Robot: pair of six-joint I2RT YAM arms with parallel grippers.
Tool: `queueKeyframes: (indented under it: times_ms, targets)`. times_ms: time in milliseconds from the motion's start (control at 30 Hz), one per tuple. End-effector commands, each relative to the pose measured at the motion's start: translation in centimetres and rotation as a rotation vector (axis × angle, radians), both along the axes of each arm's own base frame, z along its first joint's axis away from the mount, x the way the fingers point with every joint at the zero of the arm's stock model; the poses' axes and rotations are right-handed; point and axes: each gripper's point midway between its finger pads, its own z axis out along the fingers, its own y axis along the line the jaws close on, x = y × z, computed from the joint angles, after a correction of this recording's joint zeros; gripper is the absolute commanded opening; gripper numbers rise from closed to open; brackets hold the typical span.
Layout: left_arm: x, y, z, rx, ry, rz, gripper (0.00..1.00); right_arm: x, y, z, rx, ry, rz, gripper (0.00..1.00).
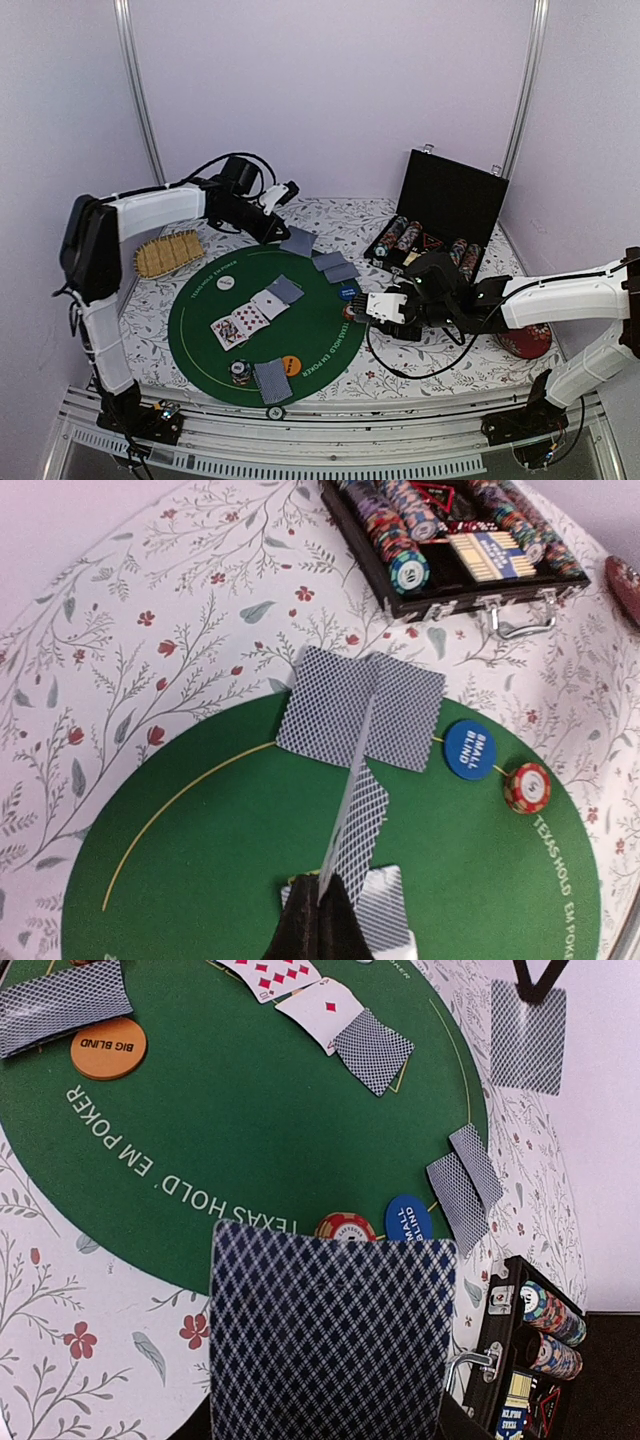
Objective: Distribute texas hold em gaming equipment
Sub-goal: Place the poker card in the community card area.
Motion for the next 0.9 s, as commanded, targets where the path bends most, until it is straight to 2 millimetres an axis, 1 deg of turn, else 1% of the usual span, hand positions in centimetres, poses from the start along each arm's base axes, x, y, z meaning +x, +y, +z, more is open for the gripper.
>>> queueKeyframes:
  times_ms: [0,67,100,200,300,467,533,700,767,867]
  targets:
    - [-0.3,-0.5,-7.0,0.114,0.204,-0.169,0.0,0.2,0.3,1.3,0.029,-0.01,-0.012,0.45]
    - [-0.1,-0.8,-8.6,0.142,0.245,-0.21,0.0,0.2,0.2,1.4,0.032,-0.013,-0.013,0.45]
    - [0.1,-1.0,-9.1,0.148,0.255,-0.225,0.0,0.2,0.1,1.4,0.033,-0.014,-0.013,0.45]
    - [1.0,-1.5,-10.0,0.158,0.258,-0.251,0.0,0.1,0.3,1.4,0.036,-0.012,-0.009,0.45]
    - [1.4,-1.7,-10.9,0.176,0.261,-0.28,0.0,0.1,0.2,1.2,0.028,-0.01,-0.011,0.45]
    - [1.1,-0.9,-12.9,0.243,0.321,-0.294,0.0,0.1,0.1,1.4,0.03,-0.013,-0.013,0.45]
    - [0.8,-0.7,-13.1,0.253,0.326,-0.3,0.0,0.1,0.1,1.4,0.033,-0.013,-0.014,0.45]
    - [0.6,-0.7,-11.9,0.224,0.308,-0.334,0.0,0.1,0.2,1.1,0.023,-0.003,-0.008,0.45]
    - [0.3,-0.4,-12.1,0.232,0.313,-0.349,0.0,0.1,0.2,1.1,0.023,-0.003,-0.007,0.45]
    - [0.3,-0.2,-13.1,0.252,0.326,-0.349,0.0,0.0,0.2,1.4,0.032,-0.007,-0.008,0.45]
